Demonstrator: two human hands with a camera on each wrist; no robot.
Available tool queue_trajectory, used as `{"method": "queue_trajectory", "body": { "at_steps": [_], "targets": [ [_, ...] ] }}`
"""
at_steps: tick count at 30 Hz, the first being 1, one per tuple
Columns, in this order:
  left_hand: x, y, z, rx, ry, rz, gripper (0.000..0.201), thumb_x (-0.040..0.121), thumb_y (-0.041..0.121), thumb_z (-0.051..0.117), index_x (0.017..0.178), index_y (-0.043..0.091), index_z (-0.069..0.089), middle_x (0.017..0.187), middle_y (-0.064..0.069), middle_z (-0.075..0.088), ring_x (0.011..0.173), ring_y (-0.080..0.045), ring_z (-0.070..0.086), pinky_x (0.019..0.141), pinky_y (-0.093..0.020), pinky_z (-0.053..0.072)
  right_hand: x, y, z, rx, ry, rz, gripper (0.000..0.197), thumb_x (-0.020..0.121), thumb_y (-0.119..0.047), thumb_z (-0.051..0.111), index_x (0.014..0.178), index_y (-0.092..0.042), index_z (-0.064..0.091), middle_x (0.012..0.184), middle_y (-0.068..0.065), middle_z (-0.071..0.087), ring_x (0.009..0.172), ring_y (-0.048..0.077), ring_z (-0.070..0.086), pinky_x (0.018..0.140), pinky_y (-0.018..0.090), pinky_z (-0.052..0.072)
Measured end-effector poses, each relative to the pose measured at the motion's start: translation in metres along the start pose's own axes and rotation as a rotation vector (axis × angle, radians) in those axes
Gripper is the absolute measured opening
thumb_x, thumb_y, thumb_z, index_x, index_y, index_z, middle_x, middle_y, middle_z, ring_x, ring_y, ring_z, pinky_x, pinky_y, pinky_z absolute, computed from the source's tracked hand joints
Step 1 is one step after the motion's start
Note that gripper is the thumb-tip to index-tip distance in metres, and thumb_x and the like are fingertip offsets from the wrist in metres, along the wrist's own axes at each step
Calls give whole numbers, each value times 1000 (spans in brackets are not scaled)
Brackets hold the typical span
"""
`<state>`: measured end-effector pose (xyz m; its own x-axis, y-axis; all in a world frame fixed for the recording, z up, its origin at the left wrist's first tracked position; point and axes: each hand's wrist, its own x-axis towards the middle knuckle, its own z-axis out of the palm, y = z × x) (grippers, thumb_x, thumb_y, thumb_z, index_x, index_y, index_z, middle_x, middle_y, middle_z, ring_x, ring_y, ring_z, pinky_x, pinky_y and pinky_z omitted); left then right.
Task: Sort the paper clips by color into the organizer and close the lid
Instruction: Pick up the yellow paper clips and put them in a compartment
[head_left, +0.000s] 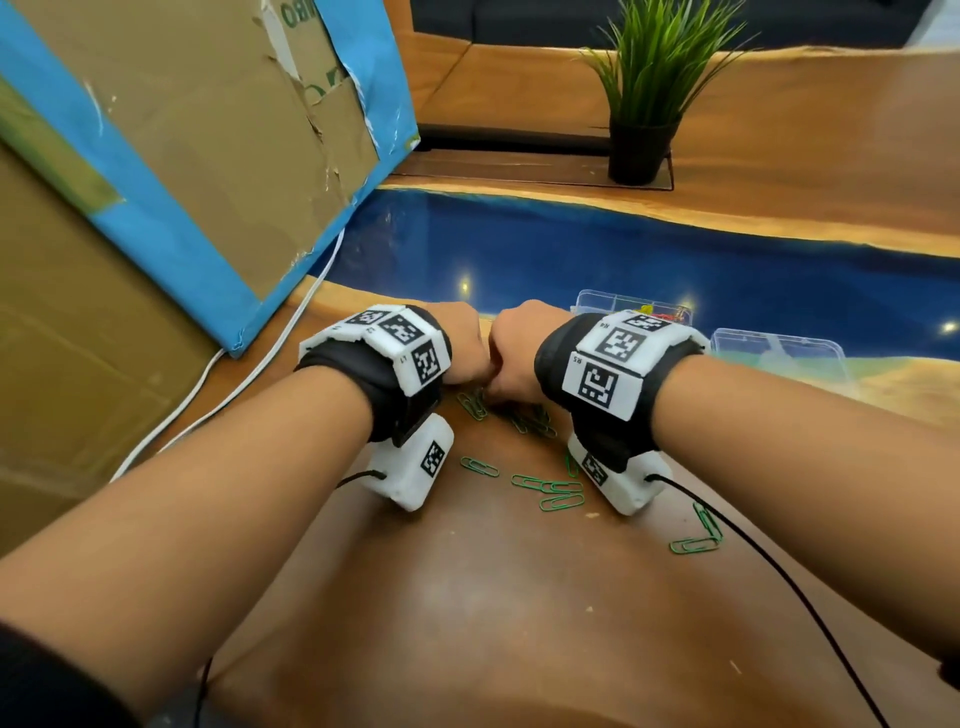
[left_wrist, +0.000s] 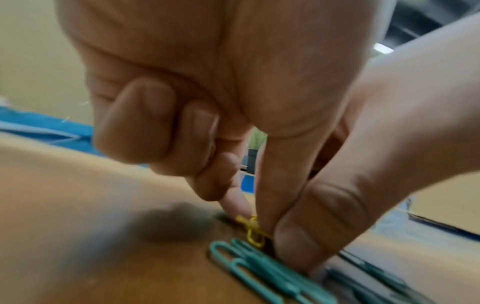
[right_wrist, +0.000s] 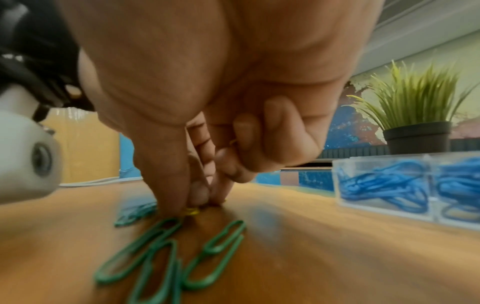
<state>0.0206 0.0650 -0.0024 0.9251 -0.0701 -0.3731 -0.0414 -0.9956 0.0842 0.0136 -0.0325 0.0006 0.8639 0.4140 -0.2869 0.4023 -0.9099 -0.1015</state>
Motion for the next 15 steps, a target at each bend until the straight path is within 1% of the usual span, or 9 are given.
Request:
{"method": "queue_trajectory", "body": {
  "at_steps": [1,3,4,6,8,10,12,14,15],
  "targets": [
    [0,-2,0,-17,-17,1,14,86,25,58,78,14,60,76,-3,54,80,-19,50,67,-27,40,1,0,0,-6,6,7,17,82,-28,62,73,-16,53,60,-1,45,63,21,50,44,22,32],
    [1,-7,0,-69,-37,-4,21,87,28,58,89,10,68,86,-7,62,82,-24,56,75,-31,45,2,1,0,-17,23,28,14,83,-24,60,76,-13,55,61,2,46,58,20,48,47,24,35],
    [1,-9,0,-89,-39,-3,24,87,30,58,91,8,69,90,-8,66,86,-26,60,80,-32,48,1,4,1,-18,25,40,13,83,-24,60,80,-12,58,65,3,50,59,20,50,50,24,39],
    [0,-12,1,-113,-29,11,25,85,31,61,92,9,70,96,-10,71,94,-27,65,88,-36,52,-2,12,1,2,12,64,19,82,-27,61,90,-11,65,78,5,60,71,24,57,60,27,45],
    [-1,-13,4,-106,-8,21,29,81,36,66,91,9,70,98,-11,71,96,-28,65,88,-38,53,-8,21,-1,30,11,73,25,82,-31,59,94,-11,67,89,6,65,82,25,59,66,27,47],
    [-2,-11,6,-83,19,28,38,76,43,69,92,8,69,98,-10,71,95,-27,64,87,-38,53,-14,29,-7,85,-7,91,23,85,-33,53,89,-12,61,90,5,61,85,24,56,69,27,43],
    [0,-5,7,-36,45,36,42,73,48,69,91,10,69,93,-7,71,91,-25,64,84,-38,54,-18,36,-14,325,-60,153,21,89,-30,43,80,-14,53,80,4,53,72,24,48,63,27,37],
    [2,1,8,19,67,44,35,74,45,68,86,12,69,88,-7,69,86,-26,65,79,-36,55,-21,45,-19,767,-142,242,26,86,-23,37,62,-14,42,62,5,43,47,19,33,46,22,27],
    [3,4,8,33,73,45,31,75,41,67,84,12,68,87,-7,69,84,-27,65,77,-35,55,-22,51,-21,945,-152,273,28,84,-22,35,57,-16,36,56,3,38,40,15,25,42,18,20]
  ]
}}
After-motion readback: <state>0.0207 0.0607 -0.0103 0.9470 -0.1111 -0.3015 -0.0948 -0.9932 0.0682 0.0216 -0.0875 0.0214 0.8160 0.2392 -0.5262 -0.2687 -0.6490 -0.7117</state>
